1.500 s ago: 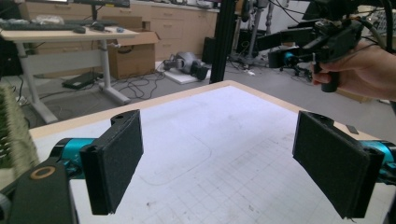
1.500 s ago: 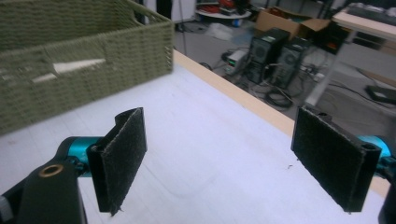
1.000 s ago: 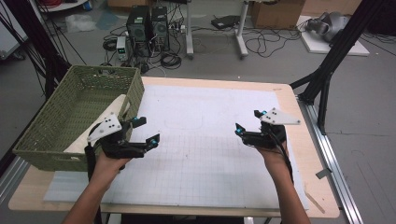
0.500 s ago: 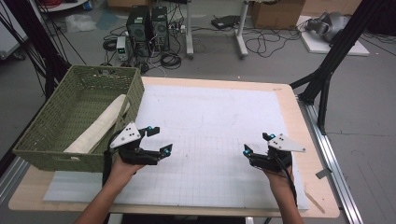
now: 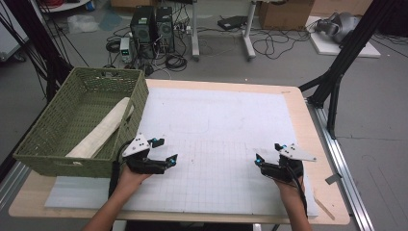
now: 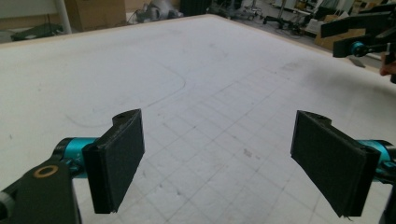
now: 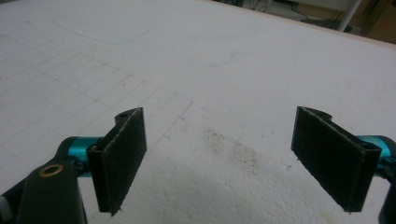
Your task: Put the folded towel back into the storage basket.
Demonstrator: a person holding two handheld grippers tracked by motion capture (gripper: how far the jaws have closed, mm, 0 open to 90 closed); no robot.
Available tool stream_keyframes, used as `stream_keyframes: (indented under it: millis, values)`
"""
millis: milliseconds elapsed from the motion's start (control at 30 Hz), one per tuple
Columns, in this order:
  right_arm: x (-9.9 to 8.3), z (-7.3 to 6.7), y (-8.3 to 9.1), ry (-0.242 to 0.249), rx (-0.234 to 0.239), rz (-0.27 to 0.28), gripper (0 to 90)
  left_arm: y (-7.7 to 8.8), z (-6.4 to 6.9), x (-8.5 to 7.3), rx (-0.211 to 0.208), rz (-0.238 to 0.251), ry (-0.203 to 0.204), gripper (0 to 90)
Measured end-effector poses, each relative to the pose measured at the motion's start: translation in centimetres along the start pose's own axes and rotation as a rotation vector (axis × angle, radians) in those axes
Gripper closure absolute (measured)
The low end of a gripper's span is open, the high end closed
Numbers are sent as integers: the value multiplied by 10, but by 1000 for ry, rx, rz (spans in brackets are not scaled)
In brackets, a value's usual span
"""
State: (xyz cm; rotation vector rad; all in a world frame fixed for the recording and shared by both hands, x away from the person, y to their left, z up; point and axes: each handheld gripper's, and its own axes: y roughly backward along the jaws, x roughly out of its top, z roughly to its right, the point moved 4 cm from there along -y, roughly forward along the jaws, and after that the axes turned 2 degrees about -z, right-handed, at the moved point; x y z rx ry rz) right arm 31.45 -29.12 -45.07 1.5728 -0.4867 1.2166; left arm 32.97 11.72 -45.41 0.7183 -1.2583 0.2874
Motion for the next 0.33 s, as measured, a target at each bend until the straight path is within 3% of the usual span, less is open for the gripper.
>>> stream_keyframes:
  millis: [100, 333]
  values:
    - [-2, 3, -1, -12, -4, -10, 171, -3, -1, -6, 18, -19, 2, 181]
    - [0, 3, 1, -9, -8, 8, 171, -3, -1, -6, 20, -13, 2, 188]
